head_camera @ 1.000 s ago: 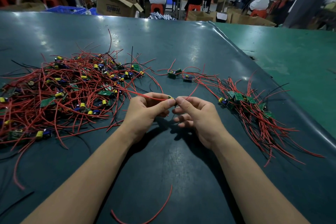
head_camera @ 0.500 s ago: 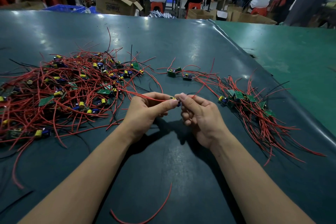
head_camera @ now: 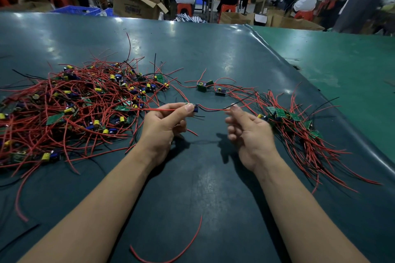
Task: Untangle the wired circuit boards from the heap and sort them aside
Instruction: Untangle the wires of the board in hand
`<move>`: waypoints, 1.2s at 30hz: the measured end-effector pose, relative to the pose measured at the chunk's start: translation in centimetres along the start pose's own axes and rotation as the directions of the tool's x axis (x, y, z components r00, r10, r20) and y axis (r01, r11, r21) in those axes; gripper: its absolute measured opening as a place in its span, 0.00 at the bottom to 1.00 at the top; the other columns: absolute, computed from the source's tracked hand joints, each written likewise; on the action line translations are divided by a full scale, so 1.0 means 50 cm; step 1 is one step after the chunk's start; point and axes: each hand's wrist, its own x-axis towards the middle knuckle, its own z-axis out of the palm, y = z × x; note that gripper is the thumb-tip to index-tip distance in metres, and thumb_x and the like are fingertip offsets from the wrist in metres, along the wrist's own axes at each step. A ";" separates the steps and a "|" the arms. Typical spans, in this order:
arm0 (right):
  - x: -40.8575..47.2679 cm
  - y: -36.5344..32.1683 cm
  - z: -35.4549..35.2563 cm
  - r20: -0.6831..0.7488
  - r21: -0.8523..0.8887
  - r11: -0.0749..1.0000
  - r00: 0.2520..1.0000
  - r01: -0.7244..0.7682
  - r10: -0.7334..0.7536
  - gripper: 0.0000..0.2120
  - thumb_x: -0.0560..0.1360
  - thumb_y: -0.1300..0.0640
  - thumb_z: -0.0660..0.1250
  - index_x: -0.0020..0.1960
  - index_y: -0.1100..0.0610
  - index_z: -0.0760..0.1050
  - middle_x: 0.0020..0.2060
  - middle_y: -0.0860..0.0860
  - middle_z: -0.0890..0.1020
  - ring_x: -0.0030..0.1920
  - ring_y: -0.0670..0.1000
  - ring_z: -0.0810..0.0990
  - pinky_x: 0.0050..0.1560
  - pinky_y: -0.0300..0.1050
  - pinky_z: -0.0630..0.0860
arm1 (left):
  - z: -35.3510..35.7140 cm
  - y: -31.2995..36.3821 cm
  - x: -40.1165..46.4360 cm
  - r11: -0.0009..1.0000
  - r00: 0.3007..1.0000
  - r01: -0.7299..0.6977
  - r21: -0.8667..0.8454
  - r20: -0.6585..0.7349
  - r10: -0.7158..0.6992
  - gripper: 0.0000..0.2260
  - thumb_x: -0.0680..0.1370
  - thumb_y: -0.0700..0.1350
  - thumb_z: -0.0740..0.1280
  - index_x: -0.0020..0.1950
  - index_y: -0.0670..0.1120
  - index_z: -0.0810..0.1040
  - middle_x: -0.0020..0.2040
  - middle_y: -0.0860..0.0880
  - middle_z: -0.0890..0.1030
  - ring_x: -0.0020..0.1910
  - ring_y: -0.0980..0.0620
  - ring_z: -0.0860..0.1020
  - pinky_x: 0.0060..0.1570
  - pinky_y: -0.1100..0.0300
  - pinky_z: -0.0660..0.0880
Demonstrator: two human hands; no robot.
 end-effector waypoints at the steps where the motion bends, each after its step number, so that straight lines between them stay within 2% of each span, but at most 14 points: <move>1: -0.007 0.002 0.005 0.076 -0.056 0.998 0.997 -0.029 0.033 0.10 0.71 0.52 0.72 0.43 0.60 0.81 0.28 0.48 0.79 0.23 0.42 0.71 0.21 0.33 0.66 | 0.000 0.000 -0.002 1.000 1.000 0.001 0.009 0.017 -0.001 0.07 0.63 0.49 0.76 0.38 0.49 0.86 0.37 0.49 0.84 0.30 0.56 0.73 0.34 0.65 0.71; 4: -0.018 0.006 0.011 0.251 -0.070 0.997 0.966 -0.045 0.062 0.10 0.70 0.54 0.72 0.48 0.59 0.82 0.30 0.48 0.80 0.24 0.43 0.72 0.22 0.33 0.67 | 0.004 -0.004 -0.007 0.996 0.997 0.006 0.094 0.075 -0.013 0.11 0.61 0.51 0.77 0.39 0.46 0.85 0.37 0.48 0.85 0.32 0.56 0.76 0.35 0.65 0.71; 6: -0.020 0.005 0.010 0.267 -0.068 0.998 0.963 -0.004 0.022 0.05 0.73 0.61 0.70 0.48 0.58 0.83 0.30 0.49 0.80 0.25 0.44 0.72 0.23 0.34 0.67 | 0.006 -0.006 -0.011 0.984 0.996 -0.005 0.177 0.093 -0.012 0.14 0.62 0.51 0.77 0.41 0.45 0.84 0.37 0.49 0.85 0.33 0.58 0.79 0.35 0.67 0.72; 9: -0.017 0.007 0.010 0.176 -0.094 0.993 0.983 0.065 -0.048 0.03 0.74 0.61 0.71 0.44 0.59 0.84 0.29 0.50 0.80 0.25 0.44 0.72 0.23 0.34 0.68 | 0.006 -0.006 -0.015 0.967 0.994 -0.034 0.251 0.110 0.007 0.14 0.64 0.50 0.76 0.43 0.43 0.83 0.36 0.50 0.85 0.31 0.61 0.78 0.32 0.70 0.72; 12: -0.009 0.008 0.011 0.062 -0.085 0.992 0.994 0.095 -0.090 0.07 0.74 0.57 0.71 0.40 0.59 0.83 0.27 0.49 0.79 0.24 0.43 0.70 0.22 0.33 0.66 | 0.008 -0.005 -0.011 0.980 0.997 -0.025 0.198 0.071 0.011 0.12 0.62 0.50 0.76 0.40 0.44 0.84 0.35 0.49 0.84 0.29 0.58 0.74 0.32 0.67 0.70; 15: 0.008 -0.016 -0.013 -0.119 0.114 0.988 0.989 0.104 -0.090 0.07 0.76 0.59 0.70 0.39 0.59 0.80 0.26 0.47 0.78 0.23 0.41 0.69 0.21 0.32 0.64 | 0.002 0.004 0.001 0.999 0.998 0.008 0.039 -0.061 -0.006 0.02 0.68 0.43 0.74 0.35 0.46 0.85 0.34 0.51 0.82 0.31 0.55 0.70 0.33 0.65 0.67; 17: 0.018 -0.027 -0.029 -0.157 0.193 0.976 0.985 0.104 -0.074 0.06 0.76 0.60 0.70 0.40 0.60 0.78 0.25 0.46 0.77 0.23 0.41 0.69 0.21 0.32 0.63 | -0.006 0.006 0.008 1.000 0.992 0.003 -0.020 -0.124 -0.005 0.07 0.73 0.39 0.71 0.36 0.46 0.84 0.33 0.52 0.81 0.30 0.55 0.68 0.33 0.63 0.67; 21: 0.005 -0.005 -0.013 -0.042 -0.025 0.997 0.997 0.069 -0.070 0.07 0.75 0.55 0.71 0.45 0.59 0.78 0.26 0.46 0.78 0.22 0.43 0.71 0.20 0.34 0.66 | 0.003 0.001 0.002 0.999 0.991 -0.037 0.033 -0.125 0.040 0.04 0.75 0.38 0.70 0.42 0.46 0.78 0.35 0.52 0.81 0.32 0.54 0.74 0.35 0.61 0.71; 23: -0.003 0.006 0.000 0.032 -0.125 0.989 0.996 0.083 -0.080 0.07 0.75 0.54 0.71 0.48 0.57 0.79 0.28 0.47 0.79 0.23 0.44 0.72 0.20 0.35 0.68 | 0.002 0.000 0.001 0.982 0.966 -0.154 0.108 -0.194 0.173 0.06 0.75 0.36 0.71 0.43 0.45 0.77 0.41 0.49 0.83 0.39 0.52 0.79 0.40 0.58 0.75; 26: -0.005 0.007 0.001 0.021 -0.285 0.940 0.981 0.189 -0.191 0.06 0.76 0.56 0.70 0.52 0.57 0.79 0.30 0.50 0.79 0.23 0.45 0.73 0.21 0.37 0.69 | -0.009 0.004 -0.004 0.815 0.826 -0.452 0.363 -0.173 0.536 0.10 0.73 0.33 0.71 0.43 0.45 0.73 0.54 0.42 0.82 0.56 0.49 0.81 0.58 0.54 0.76; 28: -0.011 0.008 0.000 0.085 -0.331 0.908 0.967 0.256 -0.241 0.04 0.76 0.59 0.70 0.50 0.55 0.80 0.33 0.52 0.79 0.24 0.45 0.73 0.22 0.38 0.70 | -0.009 0.000 -0.012 0.656 0.743 -0.553 0.513 -0.052 0.667 0.09 0.73 0.35 0.72 0.44 0.44 0.73 0.53 0.43 0.82 0.56 0.46 0.81 0.59 0.46 0.76; 30: -0.023 0.014 0.006 0.272 -0.253 0.933 0.944 0.256 -0.185 0.06 0.74 0.62 0.71 0.50 0.53 0.83 0.35 0.52 0.82 0.27 0.45 0.75 0.23 0.37 0.71 | -0.005 -0.008 -0.019 0.509 0.700 -0.594 0.623 0.087 0.709 0.06 0.74 0.38 0.73 0.46 0.42 0.77 0.48 0.46 0.83 0.50 0.46 0.82 0.53 0.42 0.77; 32: -0.034 0.018 0.015 0.423 -0.153 0.976 0.903 0.157 -0.079 0.10 0.70 0.60 0.73 0.51 0.53 0.84 0.38 0.52 0.84 0.28 0.46 0.75 0.23 0.37 0.72 | -0.005 -0.007 -0.021 0.363 0.666 -0.610 0.704 0.208 0.716 0.07 0.74 0.41 0.75 0.47 0.41 0.81 0.45 0.47 0.83 0.46 0.47 0.82 0.50 0.44 0.77; 36: -0.031 0.018 0.016 0.416 -0.109 0.987 0.907 0.120 -0.064 0.11 0.68 0.56 0.72 0.49 0.55 0.85 0.35 0.53 0.83 0.27 0.47 0.75 0.22 0.36 0.70 | -0.013 0.002 -0.018 0.255 0.622 -0.686 0.682 0.367 0.691 0.10 0.72 0.42 0.76 0.51 0.38 0.84 0.42 0.45 0.79 0.40 0.52 0.77 0.43 0.59 0.77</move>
